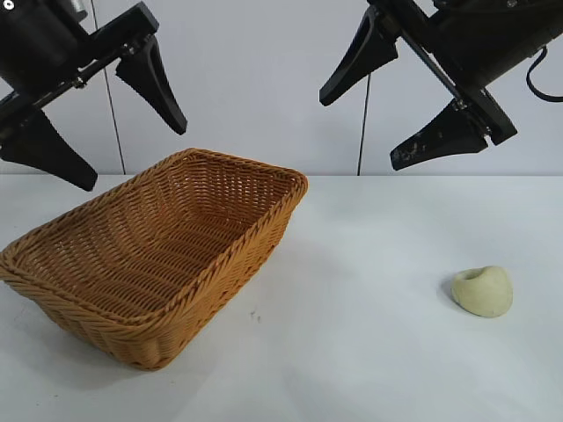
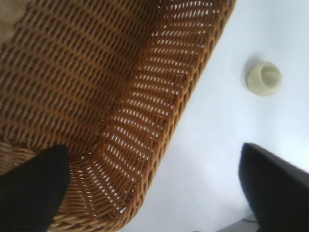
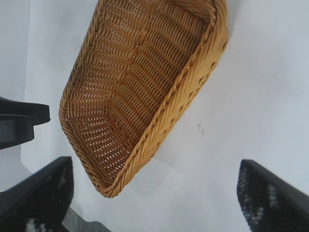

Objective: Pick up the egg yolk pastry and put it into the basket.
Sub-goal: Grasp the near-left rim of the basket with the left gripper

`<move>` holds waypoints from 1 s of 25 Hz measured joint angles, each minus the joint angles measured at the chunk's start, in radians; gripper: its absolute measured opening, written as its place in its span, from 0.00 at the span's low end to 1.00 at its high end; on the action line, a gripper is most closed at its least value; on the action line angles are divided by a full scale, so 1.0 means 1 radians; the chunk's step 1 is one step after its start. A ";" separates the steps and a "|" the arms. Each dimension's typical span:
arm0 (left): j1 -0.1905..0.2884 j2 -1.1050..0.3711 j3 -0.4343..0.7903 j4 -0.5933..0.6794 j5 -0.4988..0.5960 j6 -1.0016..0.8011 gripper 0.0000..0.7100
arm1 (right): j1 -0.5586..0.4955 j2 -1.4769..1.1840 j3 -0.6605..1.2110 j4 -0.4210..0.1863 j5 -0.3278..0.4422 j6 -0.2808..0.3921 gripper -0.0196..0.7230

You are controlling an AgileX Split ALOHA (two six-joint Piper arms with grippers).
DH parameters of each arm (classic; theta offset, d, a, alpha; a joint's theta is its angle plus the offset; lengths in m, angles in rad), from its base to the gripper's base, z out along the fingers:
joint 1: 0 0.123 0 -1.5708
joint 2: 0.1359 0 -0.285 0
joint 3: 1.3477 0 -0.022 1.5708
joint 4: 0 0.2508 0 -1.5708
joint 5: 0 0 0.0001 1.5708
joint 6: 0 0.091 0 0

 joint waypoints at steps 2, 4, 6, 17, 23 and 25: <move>-0.016 -0.032 0.000 0.056 0.012 -0.085 0.96 | 0.000 0.000 0.000 0.000 0.000 0.000 0.91; -0.051 -0.052 0.000 0.128 0.021 -0.180 0.96 | 0.000 0.000 0.000 0.000 0.000 0.000 0.91; -0.085 -0.063 0.008 0.191 0.022 -0.294 0.96 | 0.000 0.000 0.000 0.000 0.000 0.000 0.91; -0.121 -0.064 0.257 0.267 -0.114 -0.738 0.96 | 0.000 0.000 0.000 0.000 0.000 0.000 0.91; -0.121 -0.047 0.374 0.269 -0.255 -0.842 0.96 | 0.000 0.000 0.000 0.000 0.000 0.000 0.91; -0.121 -0.024 0.379 0.269 -0.269 -0.849 0.96 | 0.000 0.000 0.000 0.000 0.000 0.000 0.91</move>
